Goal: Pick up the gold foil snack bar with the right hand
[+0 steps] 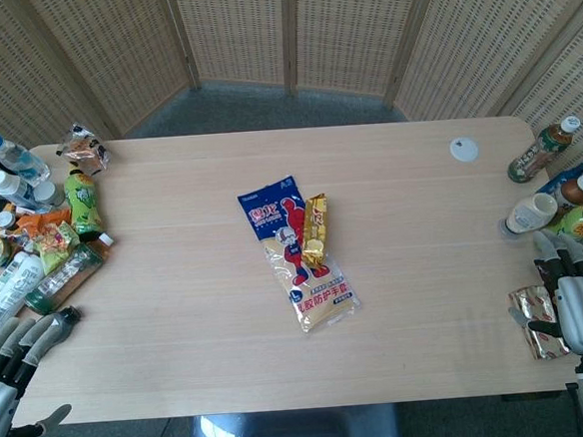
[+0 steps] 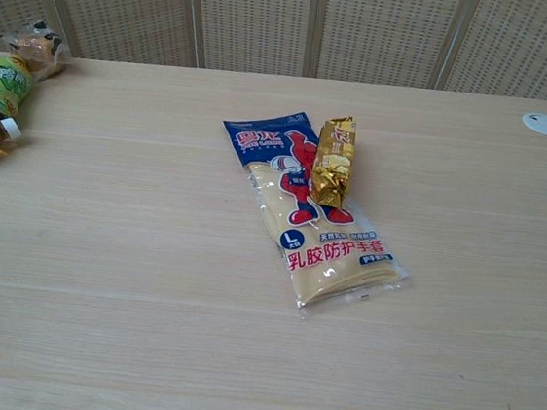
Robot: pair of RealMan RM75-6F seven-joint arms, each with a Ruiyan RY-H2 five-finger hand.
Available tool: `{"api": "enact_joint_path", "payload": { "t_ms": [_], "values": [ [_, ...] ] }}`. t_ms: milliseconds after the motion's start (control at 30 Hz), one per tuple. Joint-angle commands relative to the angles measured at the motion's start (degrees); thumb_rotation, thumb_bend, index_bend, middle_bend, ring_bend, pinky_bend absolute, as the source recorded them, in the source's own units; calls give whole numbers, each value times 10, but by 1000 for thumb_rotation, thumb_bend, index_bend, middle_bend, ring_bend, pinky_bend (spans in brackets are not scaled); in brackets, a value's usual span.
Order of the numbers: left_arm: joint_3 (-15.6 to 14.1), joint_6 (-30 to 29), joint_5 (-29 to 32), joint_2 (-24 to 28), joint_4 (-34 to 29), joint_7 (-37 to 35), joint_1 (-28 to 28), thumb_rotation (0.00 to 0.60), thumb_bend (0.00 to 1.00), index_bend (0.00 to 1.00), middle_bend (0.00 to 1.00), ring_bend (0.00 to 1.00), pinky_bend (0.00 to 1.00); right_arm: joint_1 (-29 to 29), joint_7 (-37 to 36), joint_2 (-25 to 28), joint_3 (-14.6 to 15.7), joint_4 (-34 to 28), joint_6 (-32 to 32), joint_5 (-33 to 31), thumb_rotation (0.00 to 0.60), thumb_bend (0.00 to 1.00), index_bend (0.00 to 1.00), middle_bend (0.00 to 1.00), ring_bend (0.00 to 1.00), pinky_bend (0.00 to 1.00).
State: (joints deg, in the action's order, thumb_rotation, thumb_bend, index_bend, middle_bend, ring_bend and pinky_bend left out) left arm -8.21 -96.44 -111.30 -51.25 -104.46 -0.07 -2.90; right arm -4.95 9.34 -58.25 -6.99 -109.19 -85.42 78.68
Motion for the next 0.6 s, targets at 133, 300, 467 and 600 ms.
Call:
{"api": "enact_joint_path", "payload": {
  "t_ms": [133,300,467,600],
  "values": [
    [-1,-10,-9,4,-1,-3,-3,600,0,38,0,0,0,-1,4,-4,2,12,6,-3,600,0,0,0,0,0],
    [-1,-22,-9,8,-2,-8,-7,600,0,39,0,0,0,-10,11,-17,4,38,20,-3,600,0,0,0,0,0],
    [4,-8,4,4,-3,-4,-1,600,0,39,0,0,0,-52,-13,-37,1,106,76,20,600,0,0,0,0,0],
    [8,5,15,-1,-6,5,3,600,0,39,0,0,0,-109,-58,-55,-9,168,124,73,600,0,18,2,0,0]
  ]
}}
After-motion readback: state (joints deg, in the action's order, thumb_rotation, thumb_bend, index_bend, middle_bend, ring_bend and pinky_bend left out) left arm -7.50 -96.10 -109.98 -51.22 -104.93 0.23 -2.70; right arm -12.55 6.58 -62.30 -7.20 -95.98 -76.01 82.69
